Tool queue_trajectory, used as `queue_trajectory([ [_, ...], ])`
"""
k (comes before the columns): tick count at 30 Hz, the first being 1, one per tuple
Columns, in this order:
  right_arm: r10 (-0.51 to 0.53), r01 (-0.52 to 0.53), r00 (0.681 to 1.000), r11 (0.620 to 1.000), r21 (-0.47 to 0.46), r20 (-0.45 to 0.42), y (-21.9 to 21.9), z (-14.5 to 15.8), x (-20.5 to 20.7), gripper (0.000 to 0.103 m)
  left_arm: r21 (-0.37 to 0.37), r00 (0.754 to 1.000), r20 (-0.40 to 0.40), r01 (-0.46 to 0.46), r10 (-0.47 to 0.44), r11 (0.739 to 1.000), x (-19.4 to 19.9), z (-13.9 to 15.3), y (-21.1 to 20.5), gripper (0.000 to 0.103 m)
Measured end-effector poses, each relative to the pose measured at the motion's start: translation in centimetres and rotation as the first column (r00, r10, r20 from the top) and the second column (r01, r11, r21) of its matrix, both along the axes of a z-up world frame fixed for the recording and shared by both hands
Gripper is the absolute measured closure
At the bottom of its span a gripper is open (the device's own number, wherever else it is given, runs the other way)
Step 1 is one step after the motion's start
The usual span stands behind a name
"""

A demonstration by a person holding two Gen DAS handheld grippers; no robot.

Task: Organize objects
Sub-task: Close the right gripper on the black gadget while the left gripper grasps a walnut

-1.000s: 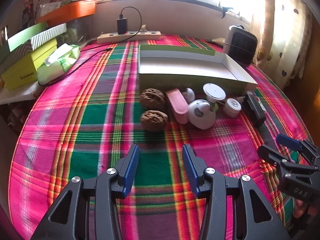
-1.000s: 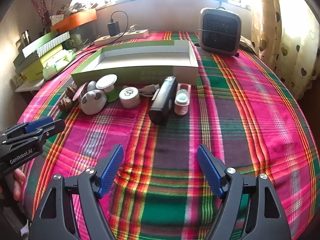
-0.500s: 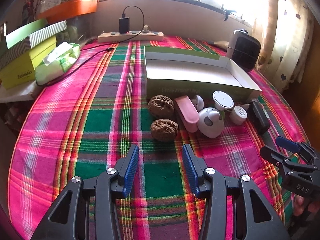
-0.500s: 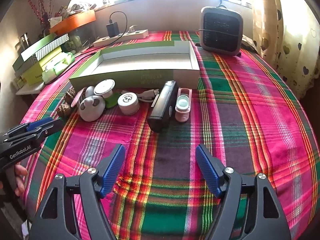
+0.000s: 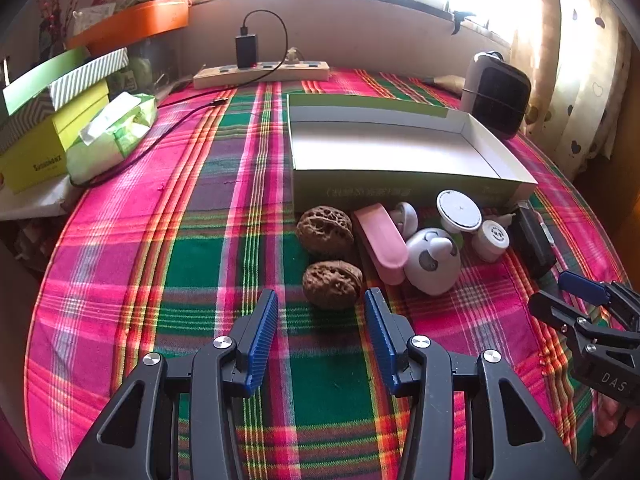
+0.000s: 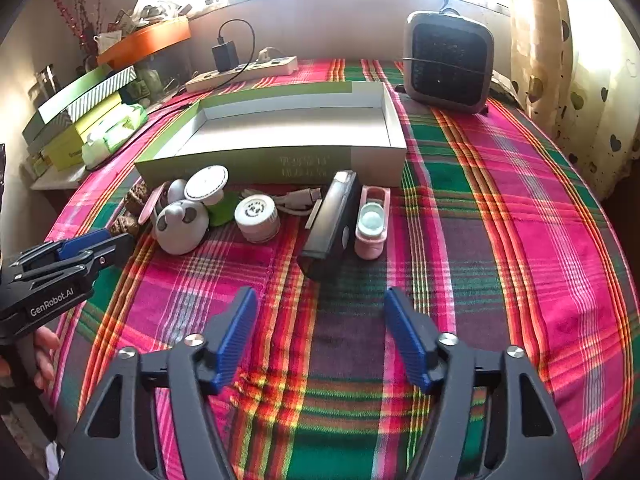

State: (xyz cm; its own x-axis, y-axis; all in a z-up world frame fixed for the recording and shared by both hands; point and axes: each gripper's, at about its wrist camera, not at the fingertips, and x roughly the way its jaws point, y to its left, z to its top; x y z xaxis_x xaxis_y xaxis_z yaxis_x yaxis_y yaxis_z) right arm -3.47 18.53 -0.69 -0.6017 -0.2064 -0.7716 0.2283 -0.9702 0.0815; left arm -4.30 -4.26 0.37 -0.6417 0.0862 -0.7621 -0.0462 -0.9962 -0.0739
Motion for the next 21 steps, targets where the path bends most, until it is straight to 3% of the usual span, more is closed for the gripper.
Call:
queue_trajectory([
  [2, -0.003, 0.003, 1.0, 1.0, -0.009, 0.005, 0.0, 0.0, -0.3, 0.04, -0.009, 1.0, -0.001, 0.0, 0.0, 1.0, -0.1, 0.0, 0.1, 0.06],
  [6, -0.006, 0.006, 1.0, 1.0, -0.015, 0.005, 0.0, 0.1, -0.7, 0.052, -0.016, 1.0, 0.003, 0.0, 0.0, 1.0, -0.5, 0.0, 0.1, 0.06],
  [15, -0.002, 0.002, 1.0, 1.0, -0.02, 0.008, -0.3, 0.2, -1.9, 0.069, -0.018, 1.0, 0.001, -0.004, 0.004, 1.0, -0.8, -0.1, 0.2, 0.06],
  [21, -0.012, 0.012, 1.0, 1.0, -0.025, -0.001, -0.4, 0.5, -2.6, 0.071, -0.016, 1.0, 0.002, -0.005, 0.005, 1.0, -1.1, 0.0, 0.2, 0.06],
])
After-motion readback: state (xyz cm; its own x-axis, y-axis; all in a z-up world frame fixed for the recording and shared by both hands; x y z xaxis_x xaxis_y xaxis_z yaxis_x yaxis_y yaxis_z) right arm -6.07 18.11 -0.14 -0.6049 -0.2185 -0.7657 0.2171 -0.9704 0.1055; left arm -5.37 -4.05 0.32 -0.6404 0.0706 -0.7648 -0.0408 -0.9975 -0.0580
